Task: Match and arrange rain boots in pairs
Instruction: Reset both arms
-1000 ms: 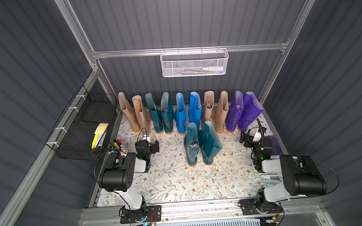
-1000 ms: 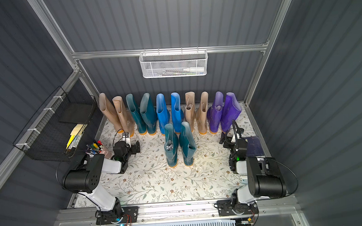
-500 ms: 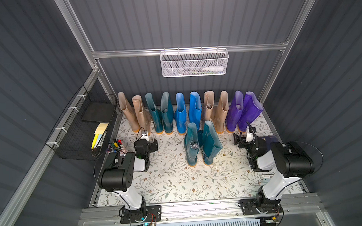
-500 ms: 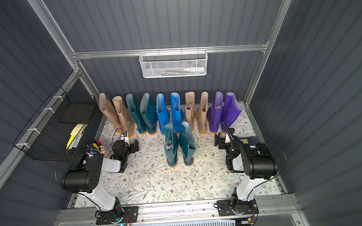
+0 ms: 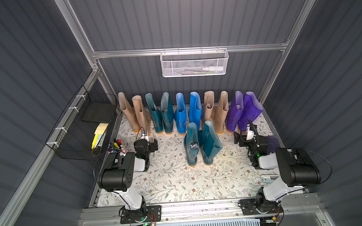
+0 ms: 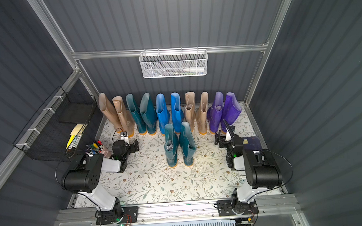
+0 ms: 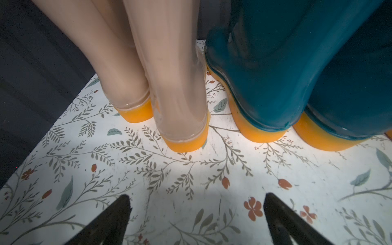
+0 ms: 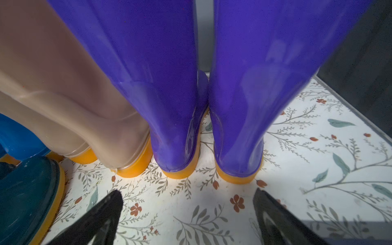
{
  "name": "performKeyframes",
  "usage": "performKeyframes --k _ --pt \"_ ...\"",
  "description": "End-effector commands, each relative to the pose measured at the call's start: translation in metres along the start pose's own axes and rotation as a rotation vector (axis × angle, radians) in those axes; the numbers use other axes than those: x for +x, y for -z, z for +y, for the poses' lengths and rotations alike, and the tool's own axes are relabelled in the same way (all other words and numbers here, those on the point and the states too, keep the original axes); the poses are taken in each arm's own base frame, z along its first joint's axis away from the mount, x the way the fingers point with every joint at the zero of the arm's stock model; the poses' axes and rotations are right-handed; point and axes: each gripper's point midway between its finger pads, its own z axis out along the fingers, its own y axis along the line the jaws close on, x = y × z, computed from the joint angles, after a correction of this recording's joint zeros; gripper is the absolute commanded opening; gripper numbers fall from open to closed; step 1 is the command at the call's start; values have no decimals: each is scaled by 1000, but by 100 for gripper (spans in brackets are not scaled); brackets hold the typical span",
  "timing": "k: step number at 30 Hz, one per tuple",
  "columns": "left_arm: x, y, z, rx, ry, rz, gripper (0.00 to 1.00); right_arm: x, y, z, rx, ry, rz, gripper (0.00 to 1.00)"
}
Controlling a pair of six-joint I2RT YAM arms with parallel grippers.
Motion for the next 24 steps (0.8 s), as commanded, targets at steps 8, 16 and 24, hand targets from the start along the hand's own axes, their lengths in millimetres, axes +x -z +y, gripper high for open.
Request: performKeyframes --k 8,16,24 --pt "-1 -4 3 -3 15 6 100 -1 -2 2 -10 2 10 99" --pt "-1 -4 3 -4 15 5 100 -1 -4 3 -13 18 10 99" --pt "-1 -4 3 -4 15 6 100 -2 -3 3 -10 15 5 99"
